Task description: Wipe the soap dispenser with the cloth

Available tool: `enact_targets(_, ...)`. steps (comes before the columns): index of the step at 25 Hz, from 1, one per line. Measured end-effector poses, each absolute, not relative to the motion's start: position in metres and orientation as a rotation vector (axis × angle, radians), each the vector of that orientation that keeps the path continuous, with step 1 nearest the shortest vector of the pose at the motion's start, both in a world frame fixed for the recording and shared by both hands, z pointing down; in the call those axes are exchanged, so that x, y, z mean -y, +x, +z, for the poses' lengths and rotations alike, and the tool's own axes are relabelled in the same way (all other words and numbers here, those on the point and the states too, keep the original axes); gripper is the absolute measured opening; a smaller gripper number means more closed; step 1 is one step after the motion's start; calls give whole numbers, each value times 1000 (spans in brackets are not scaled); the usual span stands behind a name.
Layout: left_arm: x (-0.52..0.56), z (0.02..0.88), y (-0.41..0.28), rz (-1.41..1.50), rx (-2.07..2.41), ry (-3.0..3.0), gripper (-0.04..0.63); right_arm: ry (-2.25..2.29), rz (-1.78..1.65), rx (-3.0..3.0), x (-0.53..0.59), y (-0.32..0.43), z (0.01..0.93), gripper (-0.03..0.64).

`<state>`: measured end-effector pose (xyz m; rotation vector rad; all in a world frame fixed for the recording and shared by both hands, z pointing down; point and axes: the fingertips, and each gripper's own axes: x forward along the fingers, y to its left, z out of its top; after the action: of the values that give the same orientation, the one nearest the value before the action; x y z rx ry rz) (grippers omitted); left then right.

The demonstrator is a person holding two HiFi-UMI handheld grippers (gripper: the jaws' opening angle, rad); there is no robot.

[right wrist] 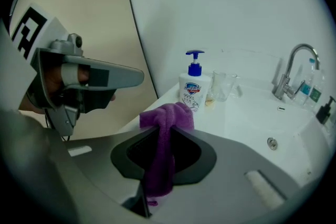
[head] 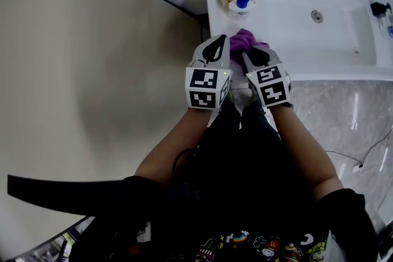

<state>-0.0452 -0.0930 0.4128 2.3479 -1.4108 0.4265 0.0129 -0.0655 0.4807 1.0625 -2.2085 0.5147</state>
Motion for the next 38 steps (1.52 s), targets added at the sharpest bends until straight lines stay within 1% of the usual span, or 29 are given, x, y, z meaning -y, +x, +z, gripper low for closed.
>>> enact_targets(5,93,415,-37,439,1407,2345,0,1008,534,2196,55,18,498,92)
enact_targets(6,92,416,-37,443,1408,2342,0,1003,536,2194,55,19,502,98)
enact_targets(8,91,417,-36,447,1411,2338,0,1009,529,2205,56,19,501,133)
enact_targets(14,89,412,-32,427,1419,2341,0,1081,472,2314,61,21,461,166)
enact_targets(15,89,409,-31,419,1419,2347,0,1103,458,2337,62,22,450,156)
enact_targets(17,89,398,-27,405,1414,2374,0,1144,424,2388,65,24,424,114)
enact_targets(22,94,354,-21,343,1455,2471,0,1219,311,2507,81,33,356,93)
enact_targets(24,95,336,-20,301,1485,2500,0,1264,265,2540,86,39,332,62)
enact_targets(26,94,321,-19,273,1510,2523,0,1307,230,2567,89,44,312,51)
enact_targets(27,93,315,-19,264,1518,2529,0,1325,215,2579,90,46,303,30)
enact_targets(31,89,295,-19,227,1550,2550,0,1326,166,2616,90,48,289,23)
enact_targets(38,80,287,-22,205,1588,2561,0,1306,154,2602,81,45,302,23)
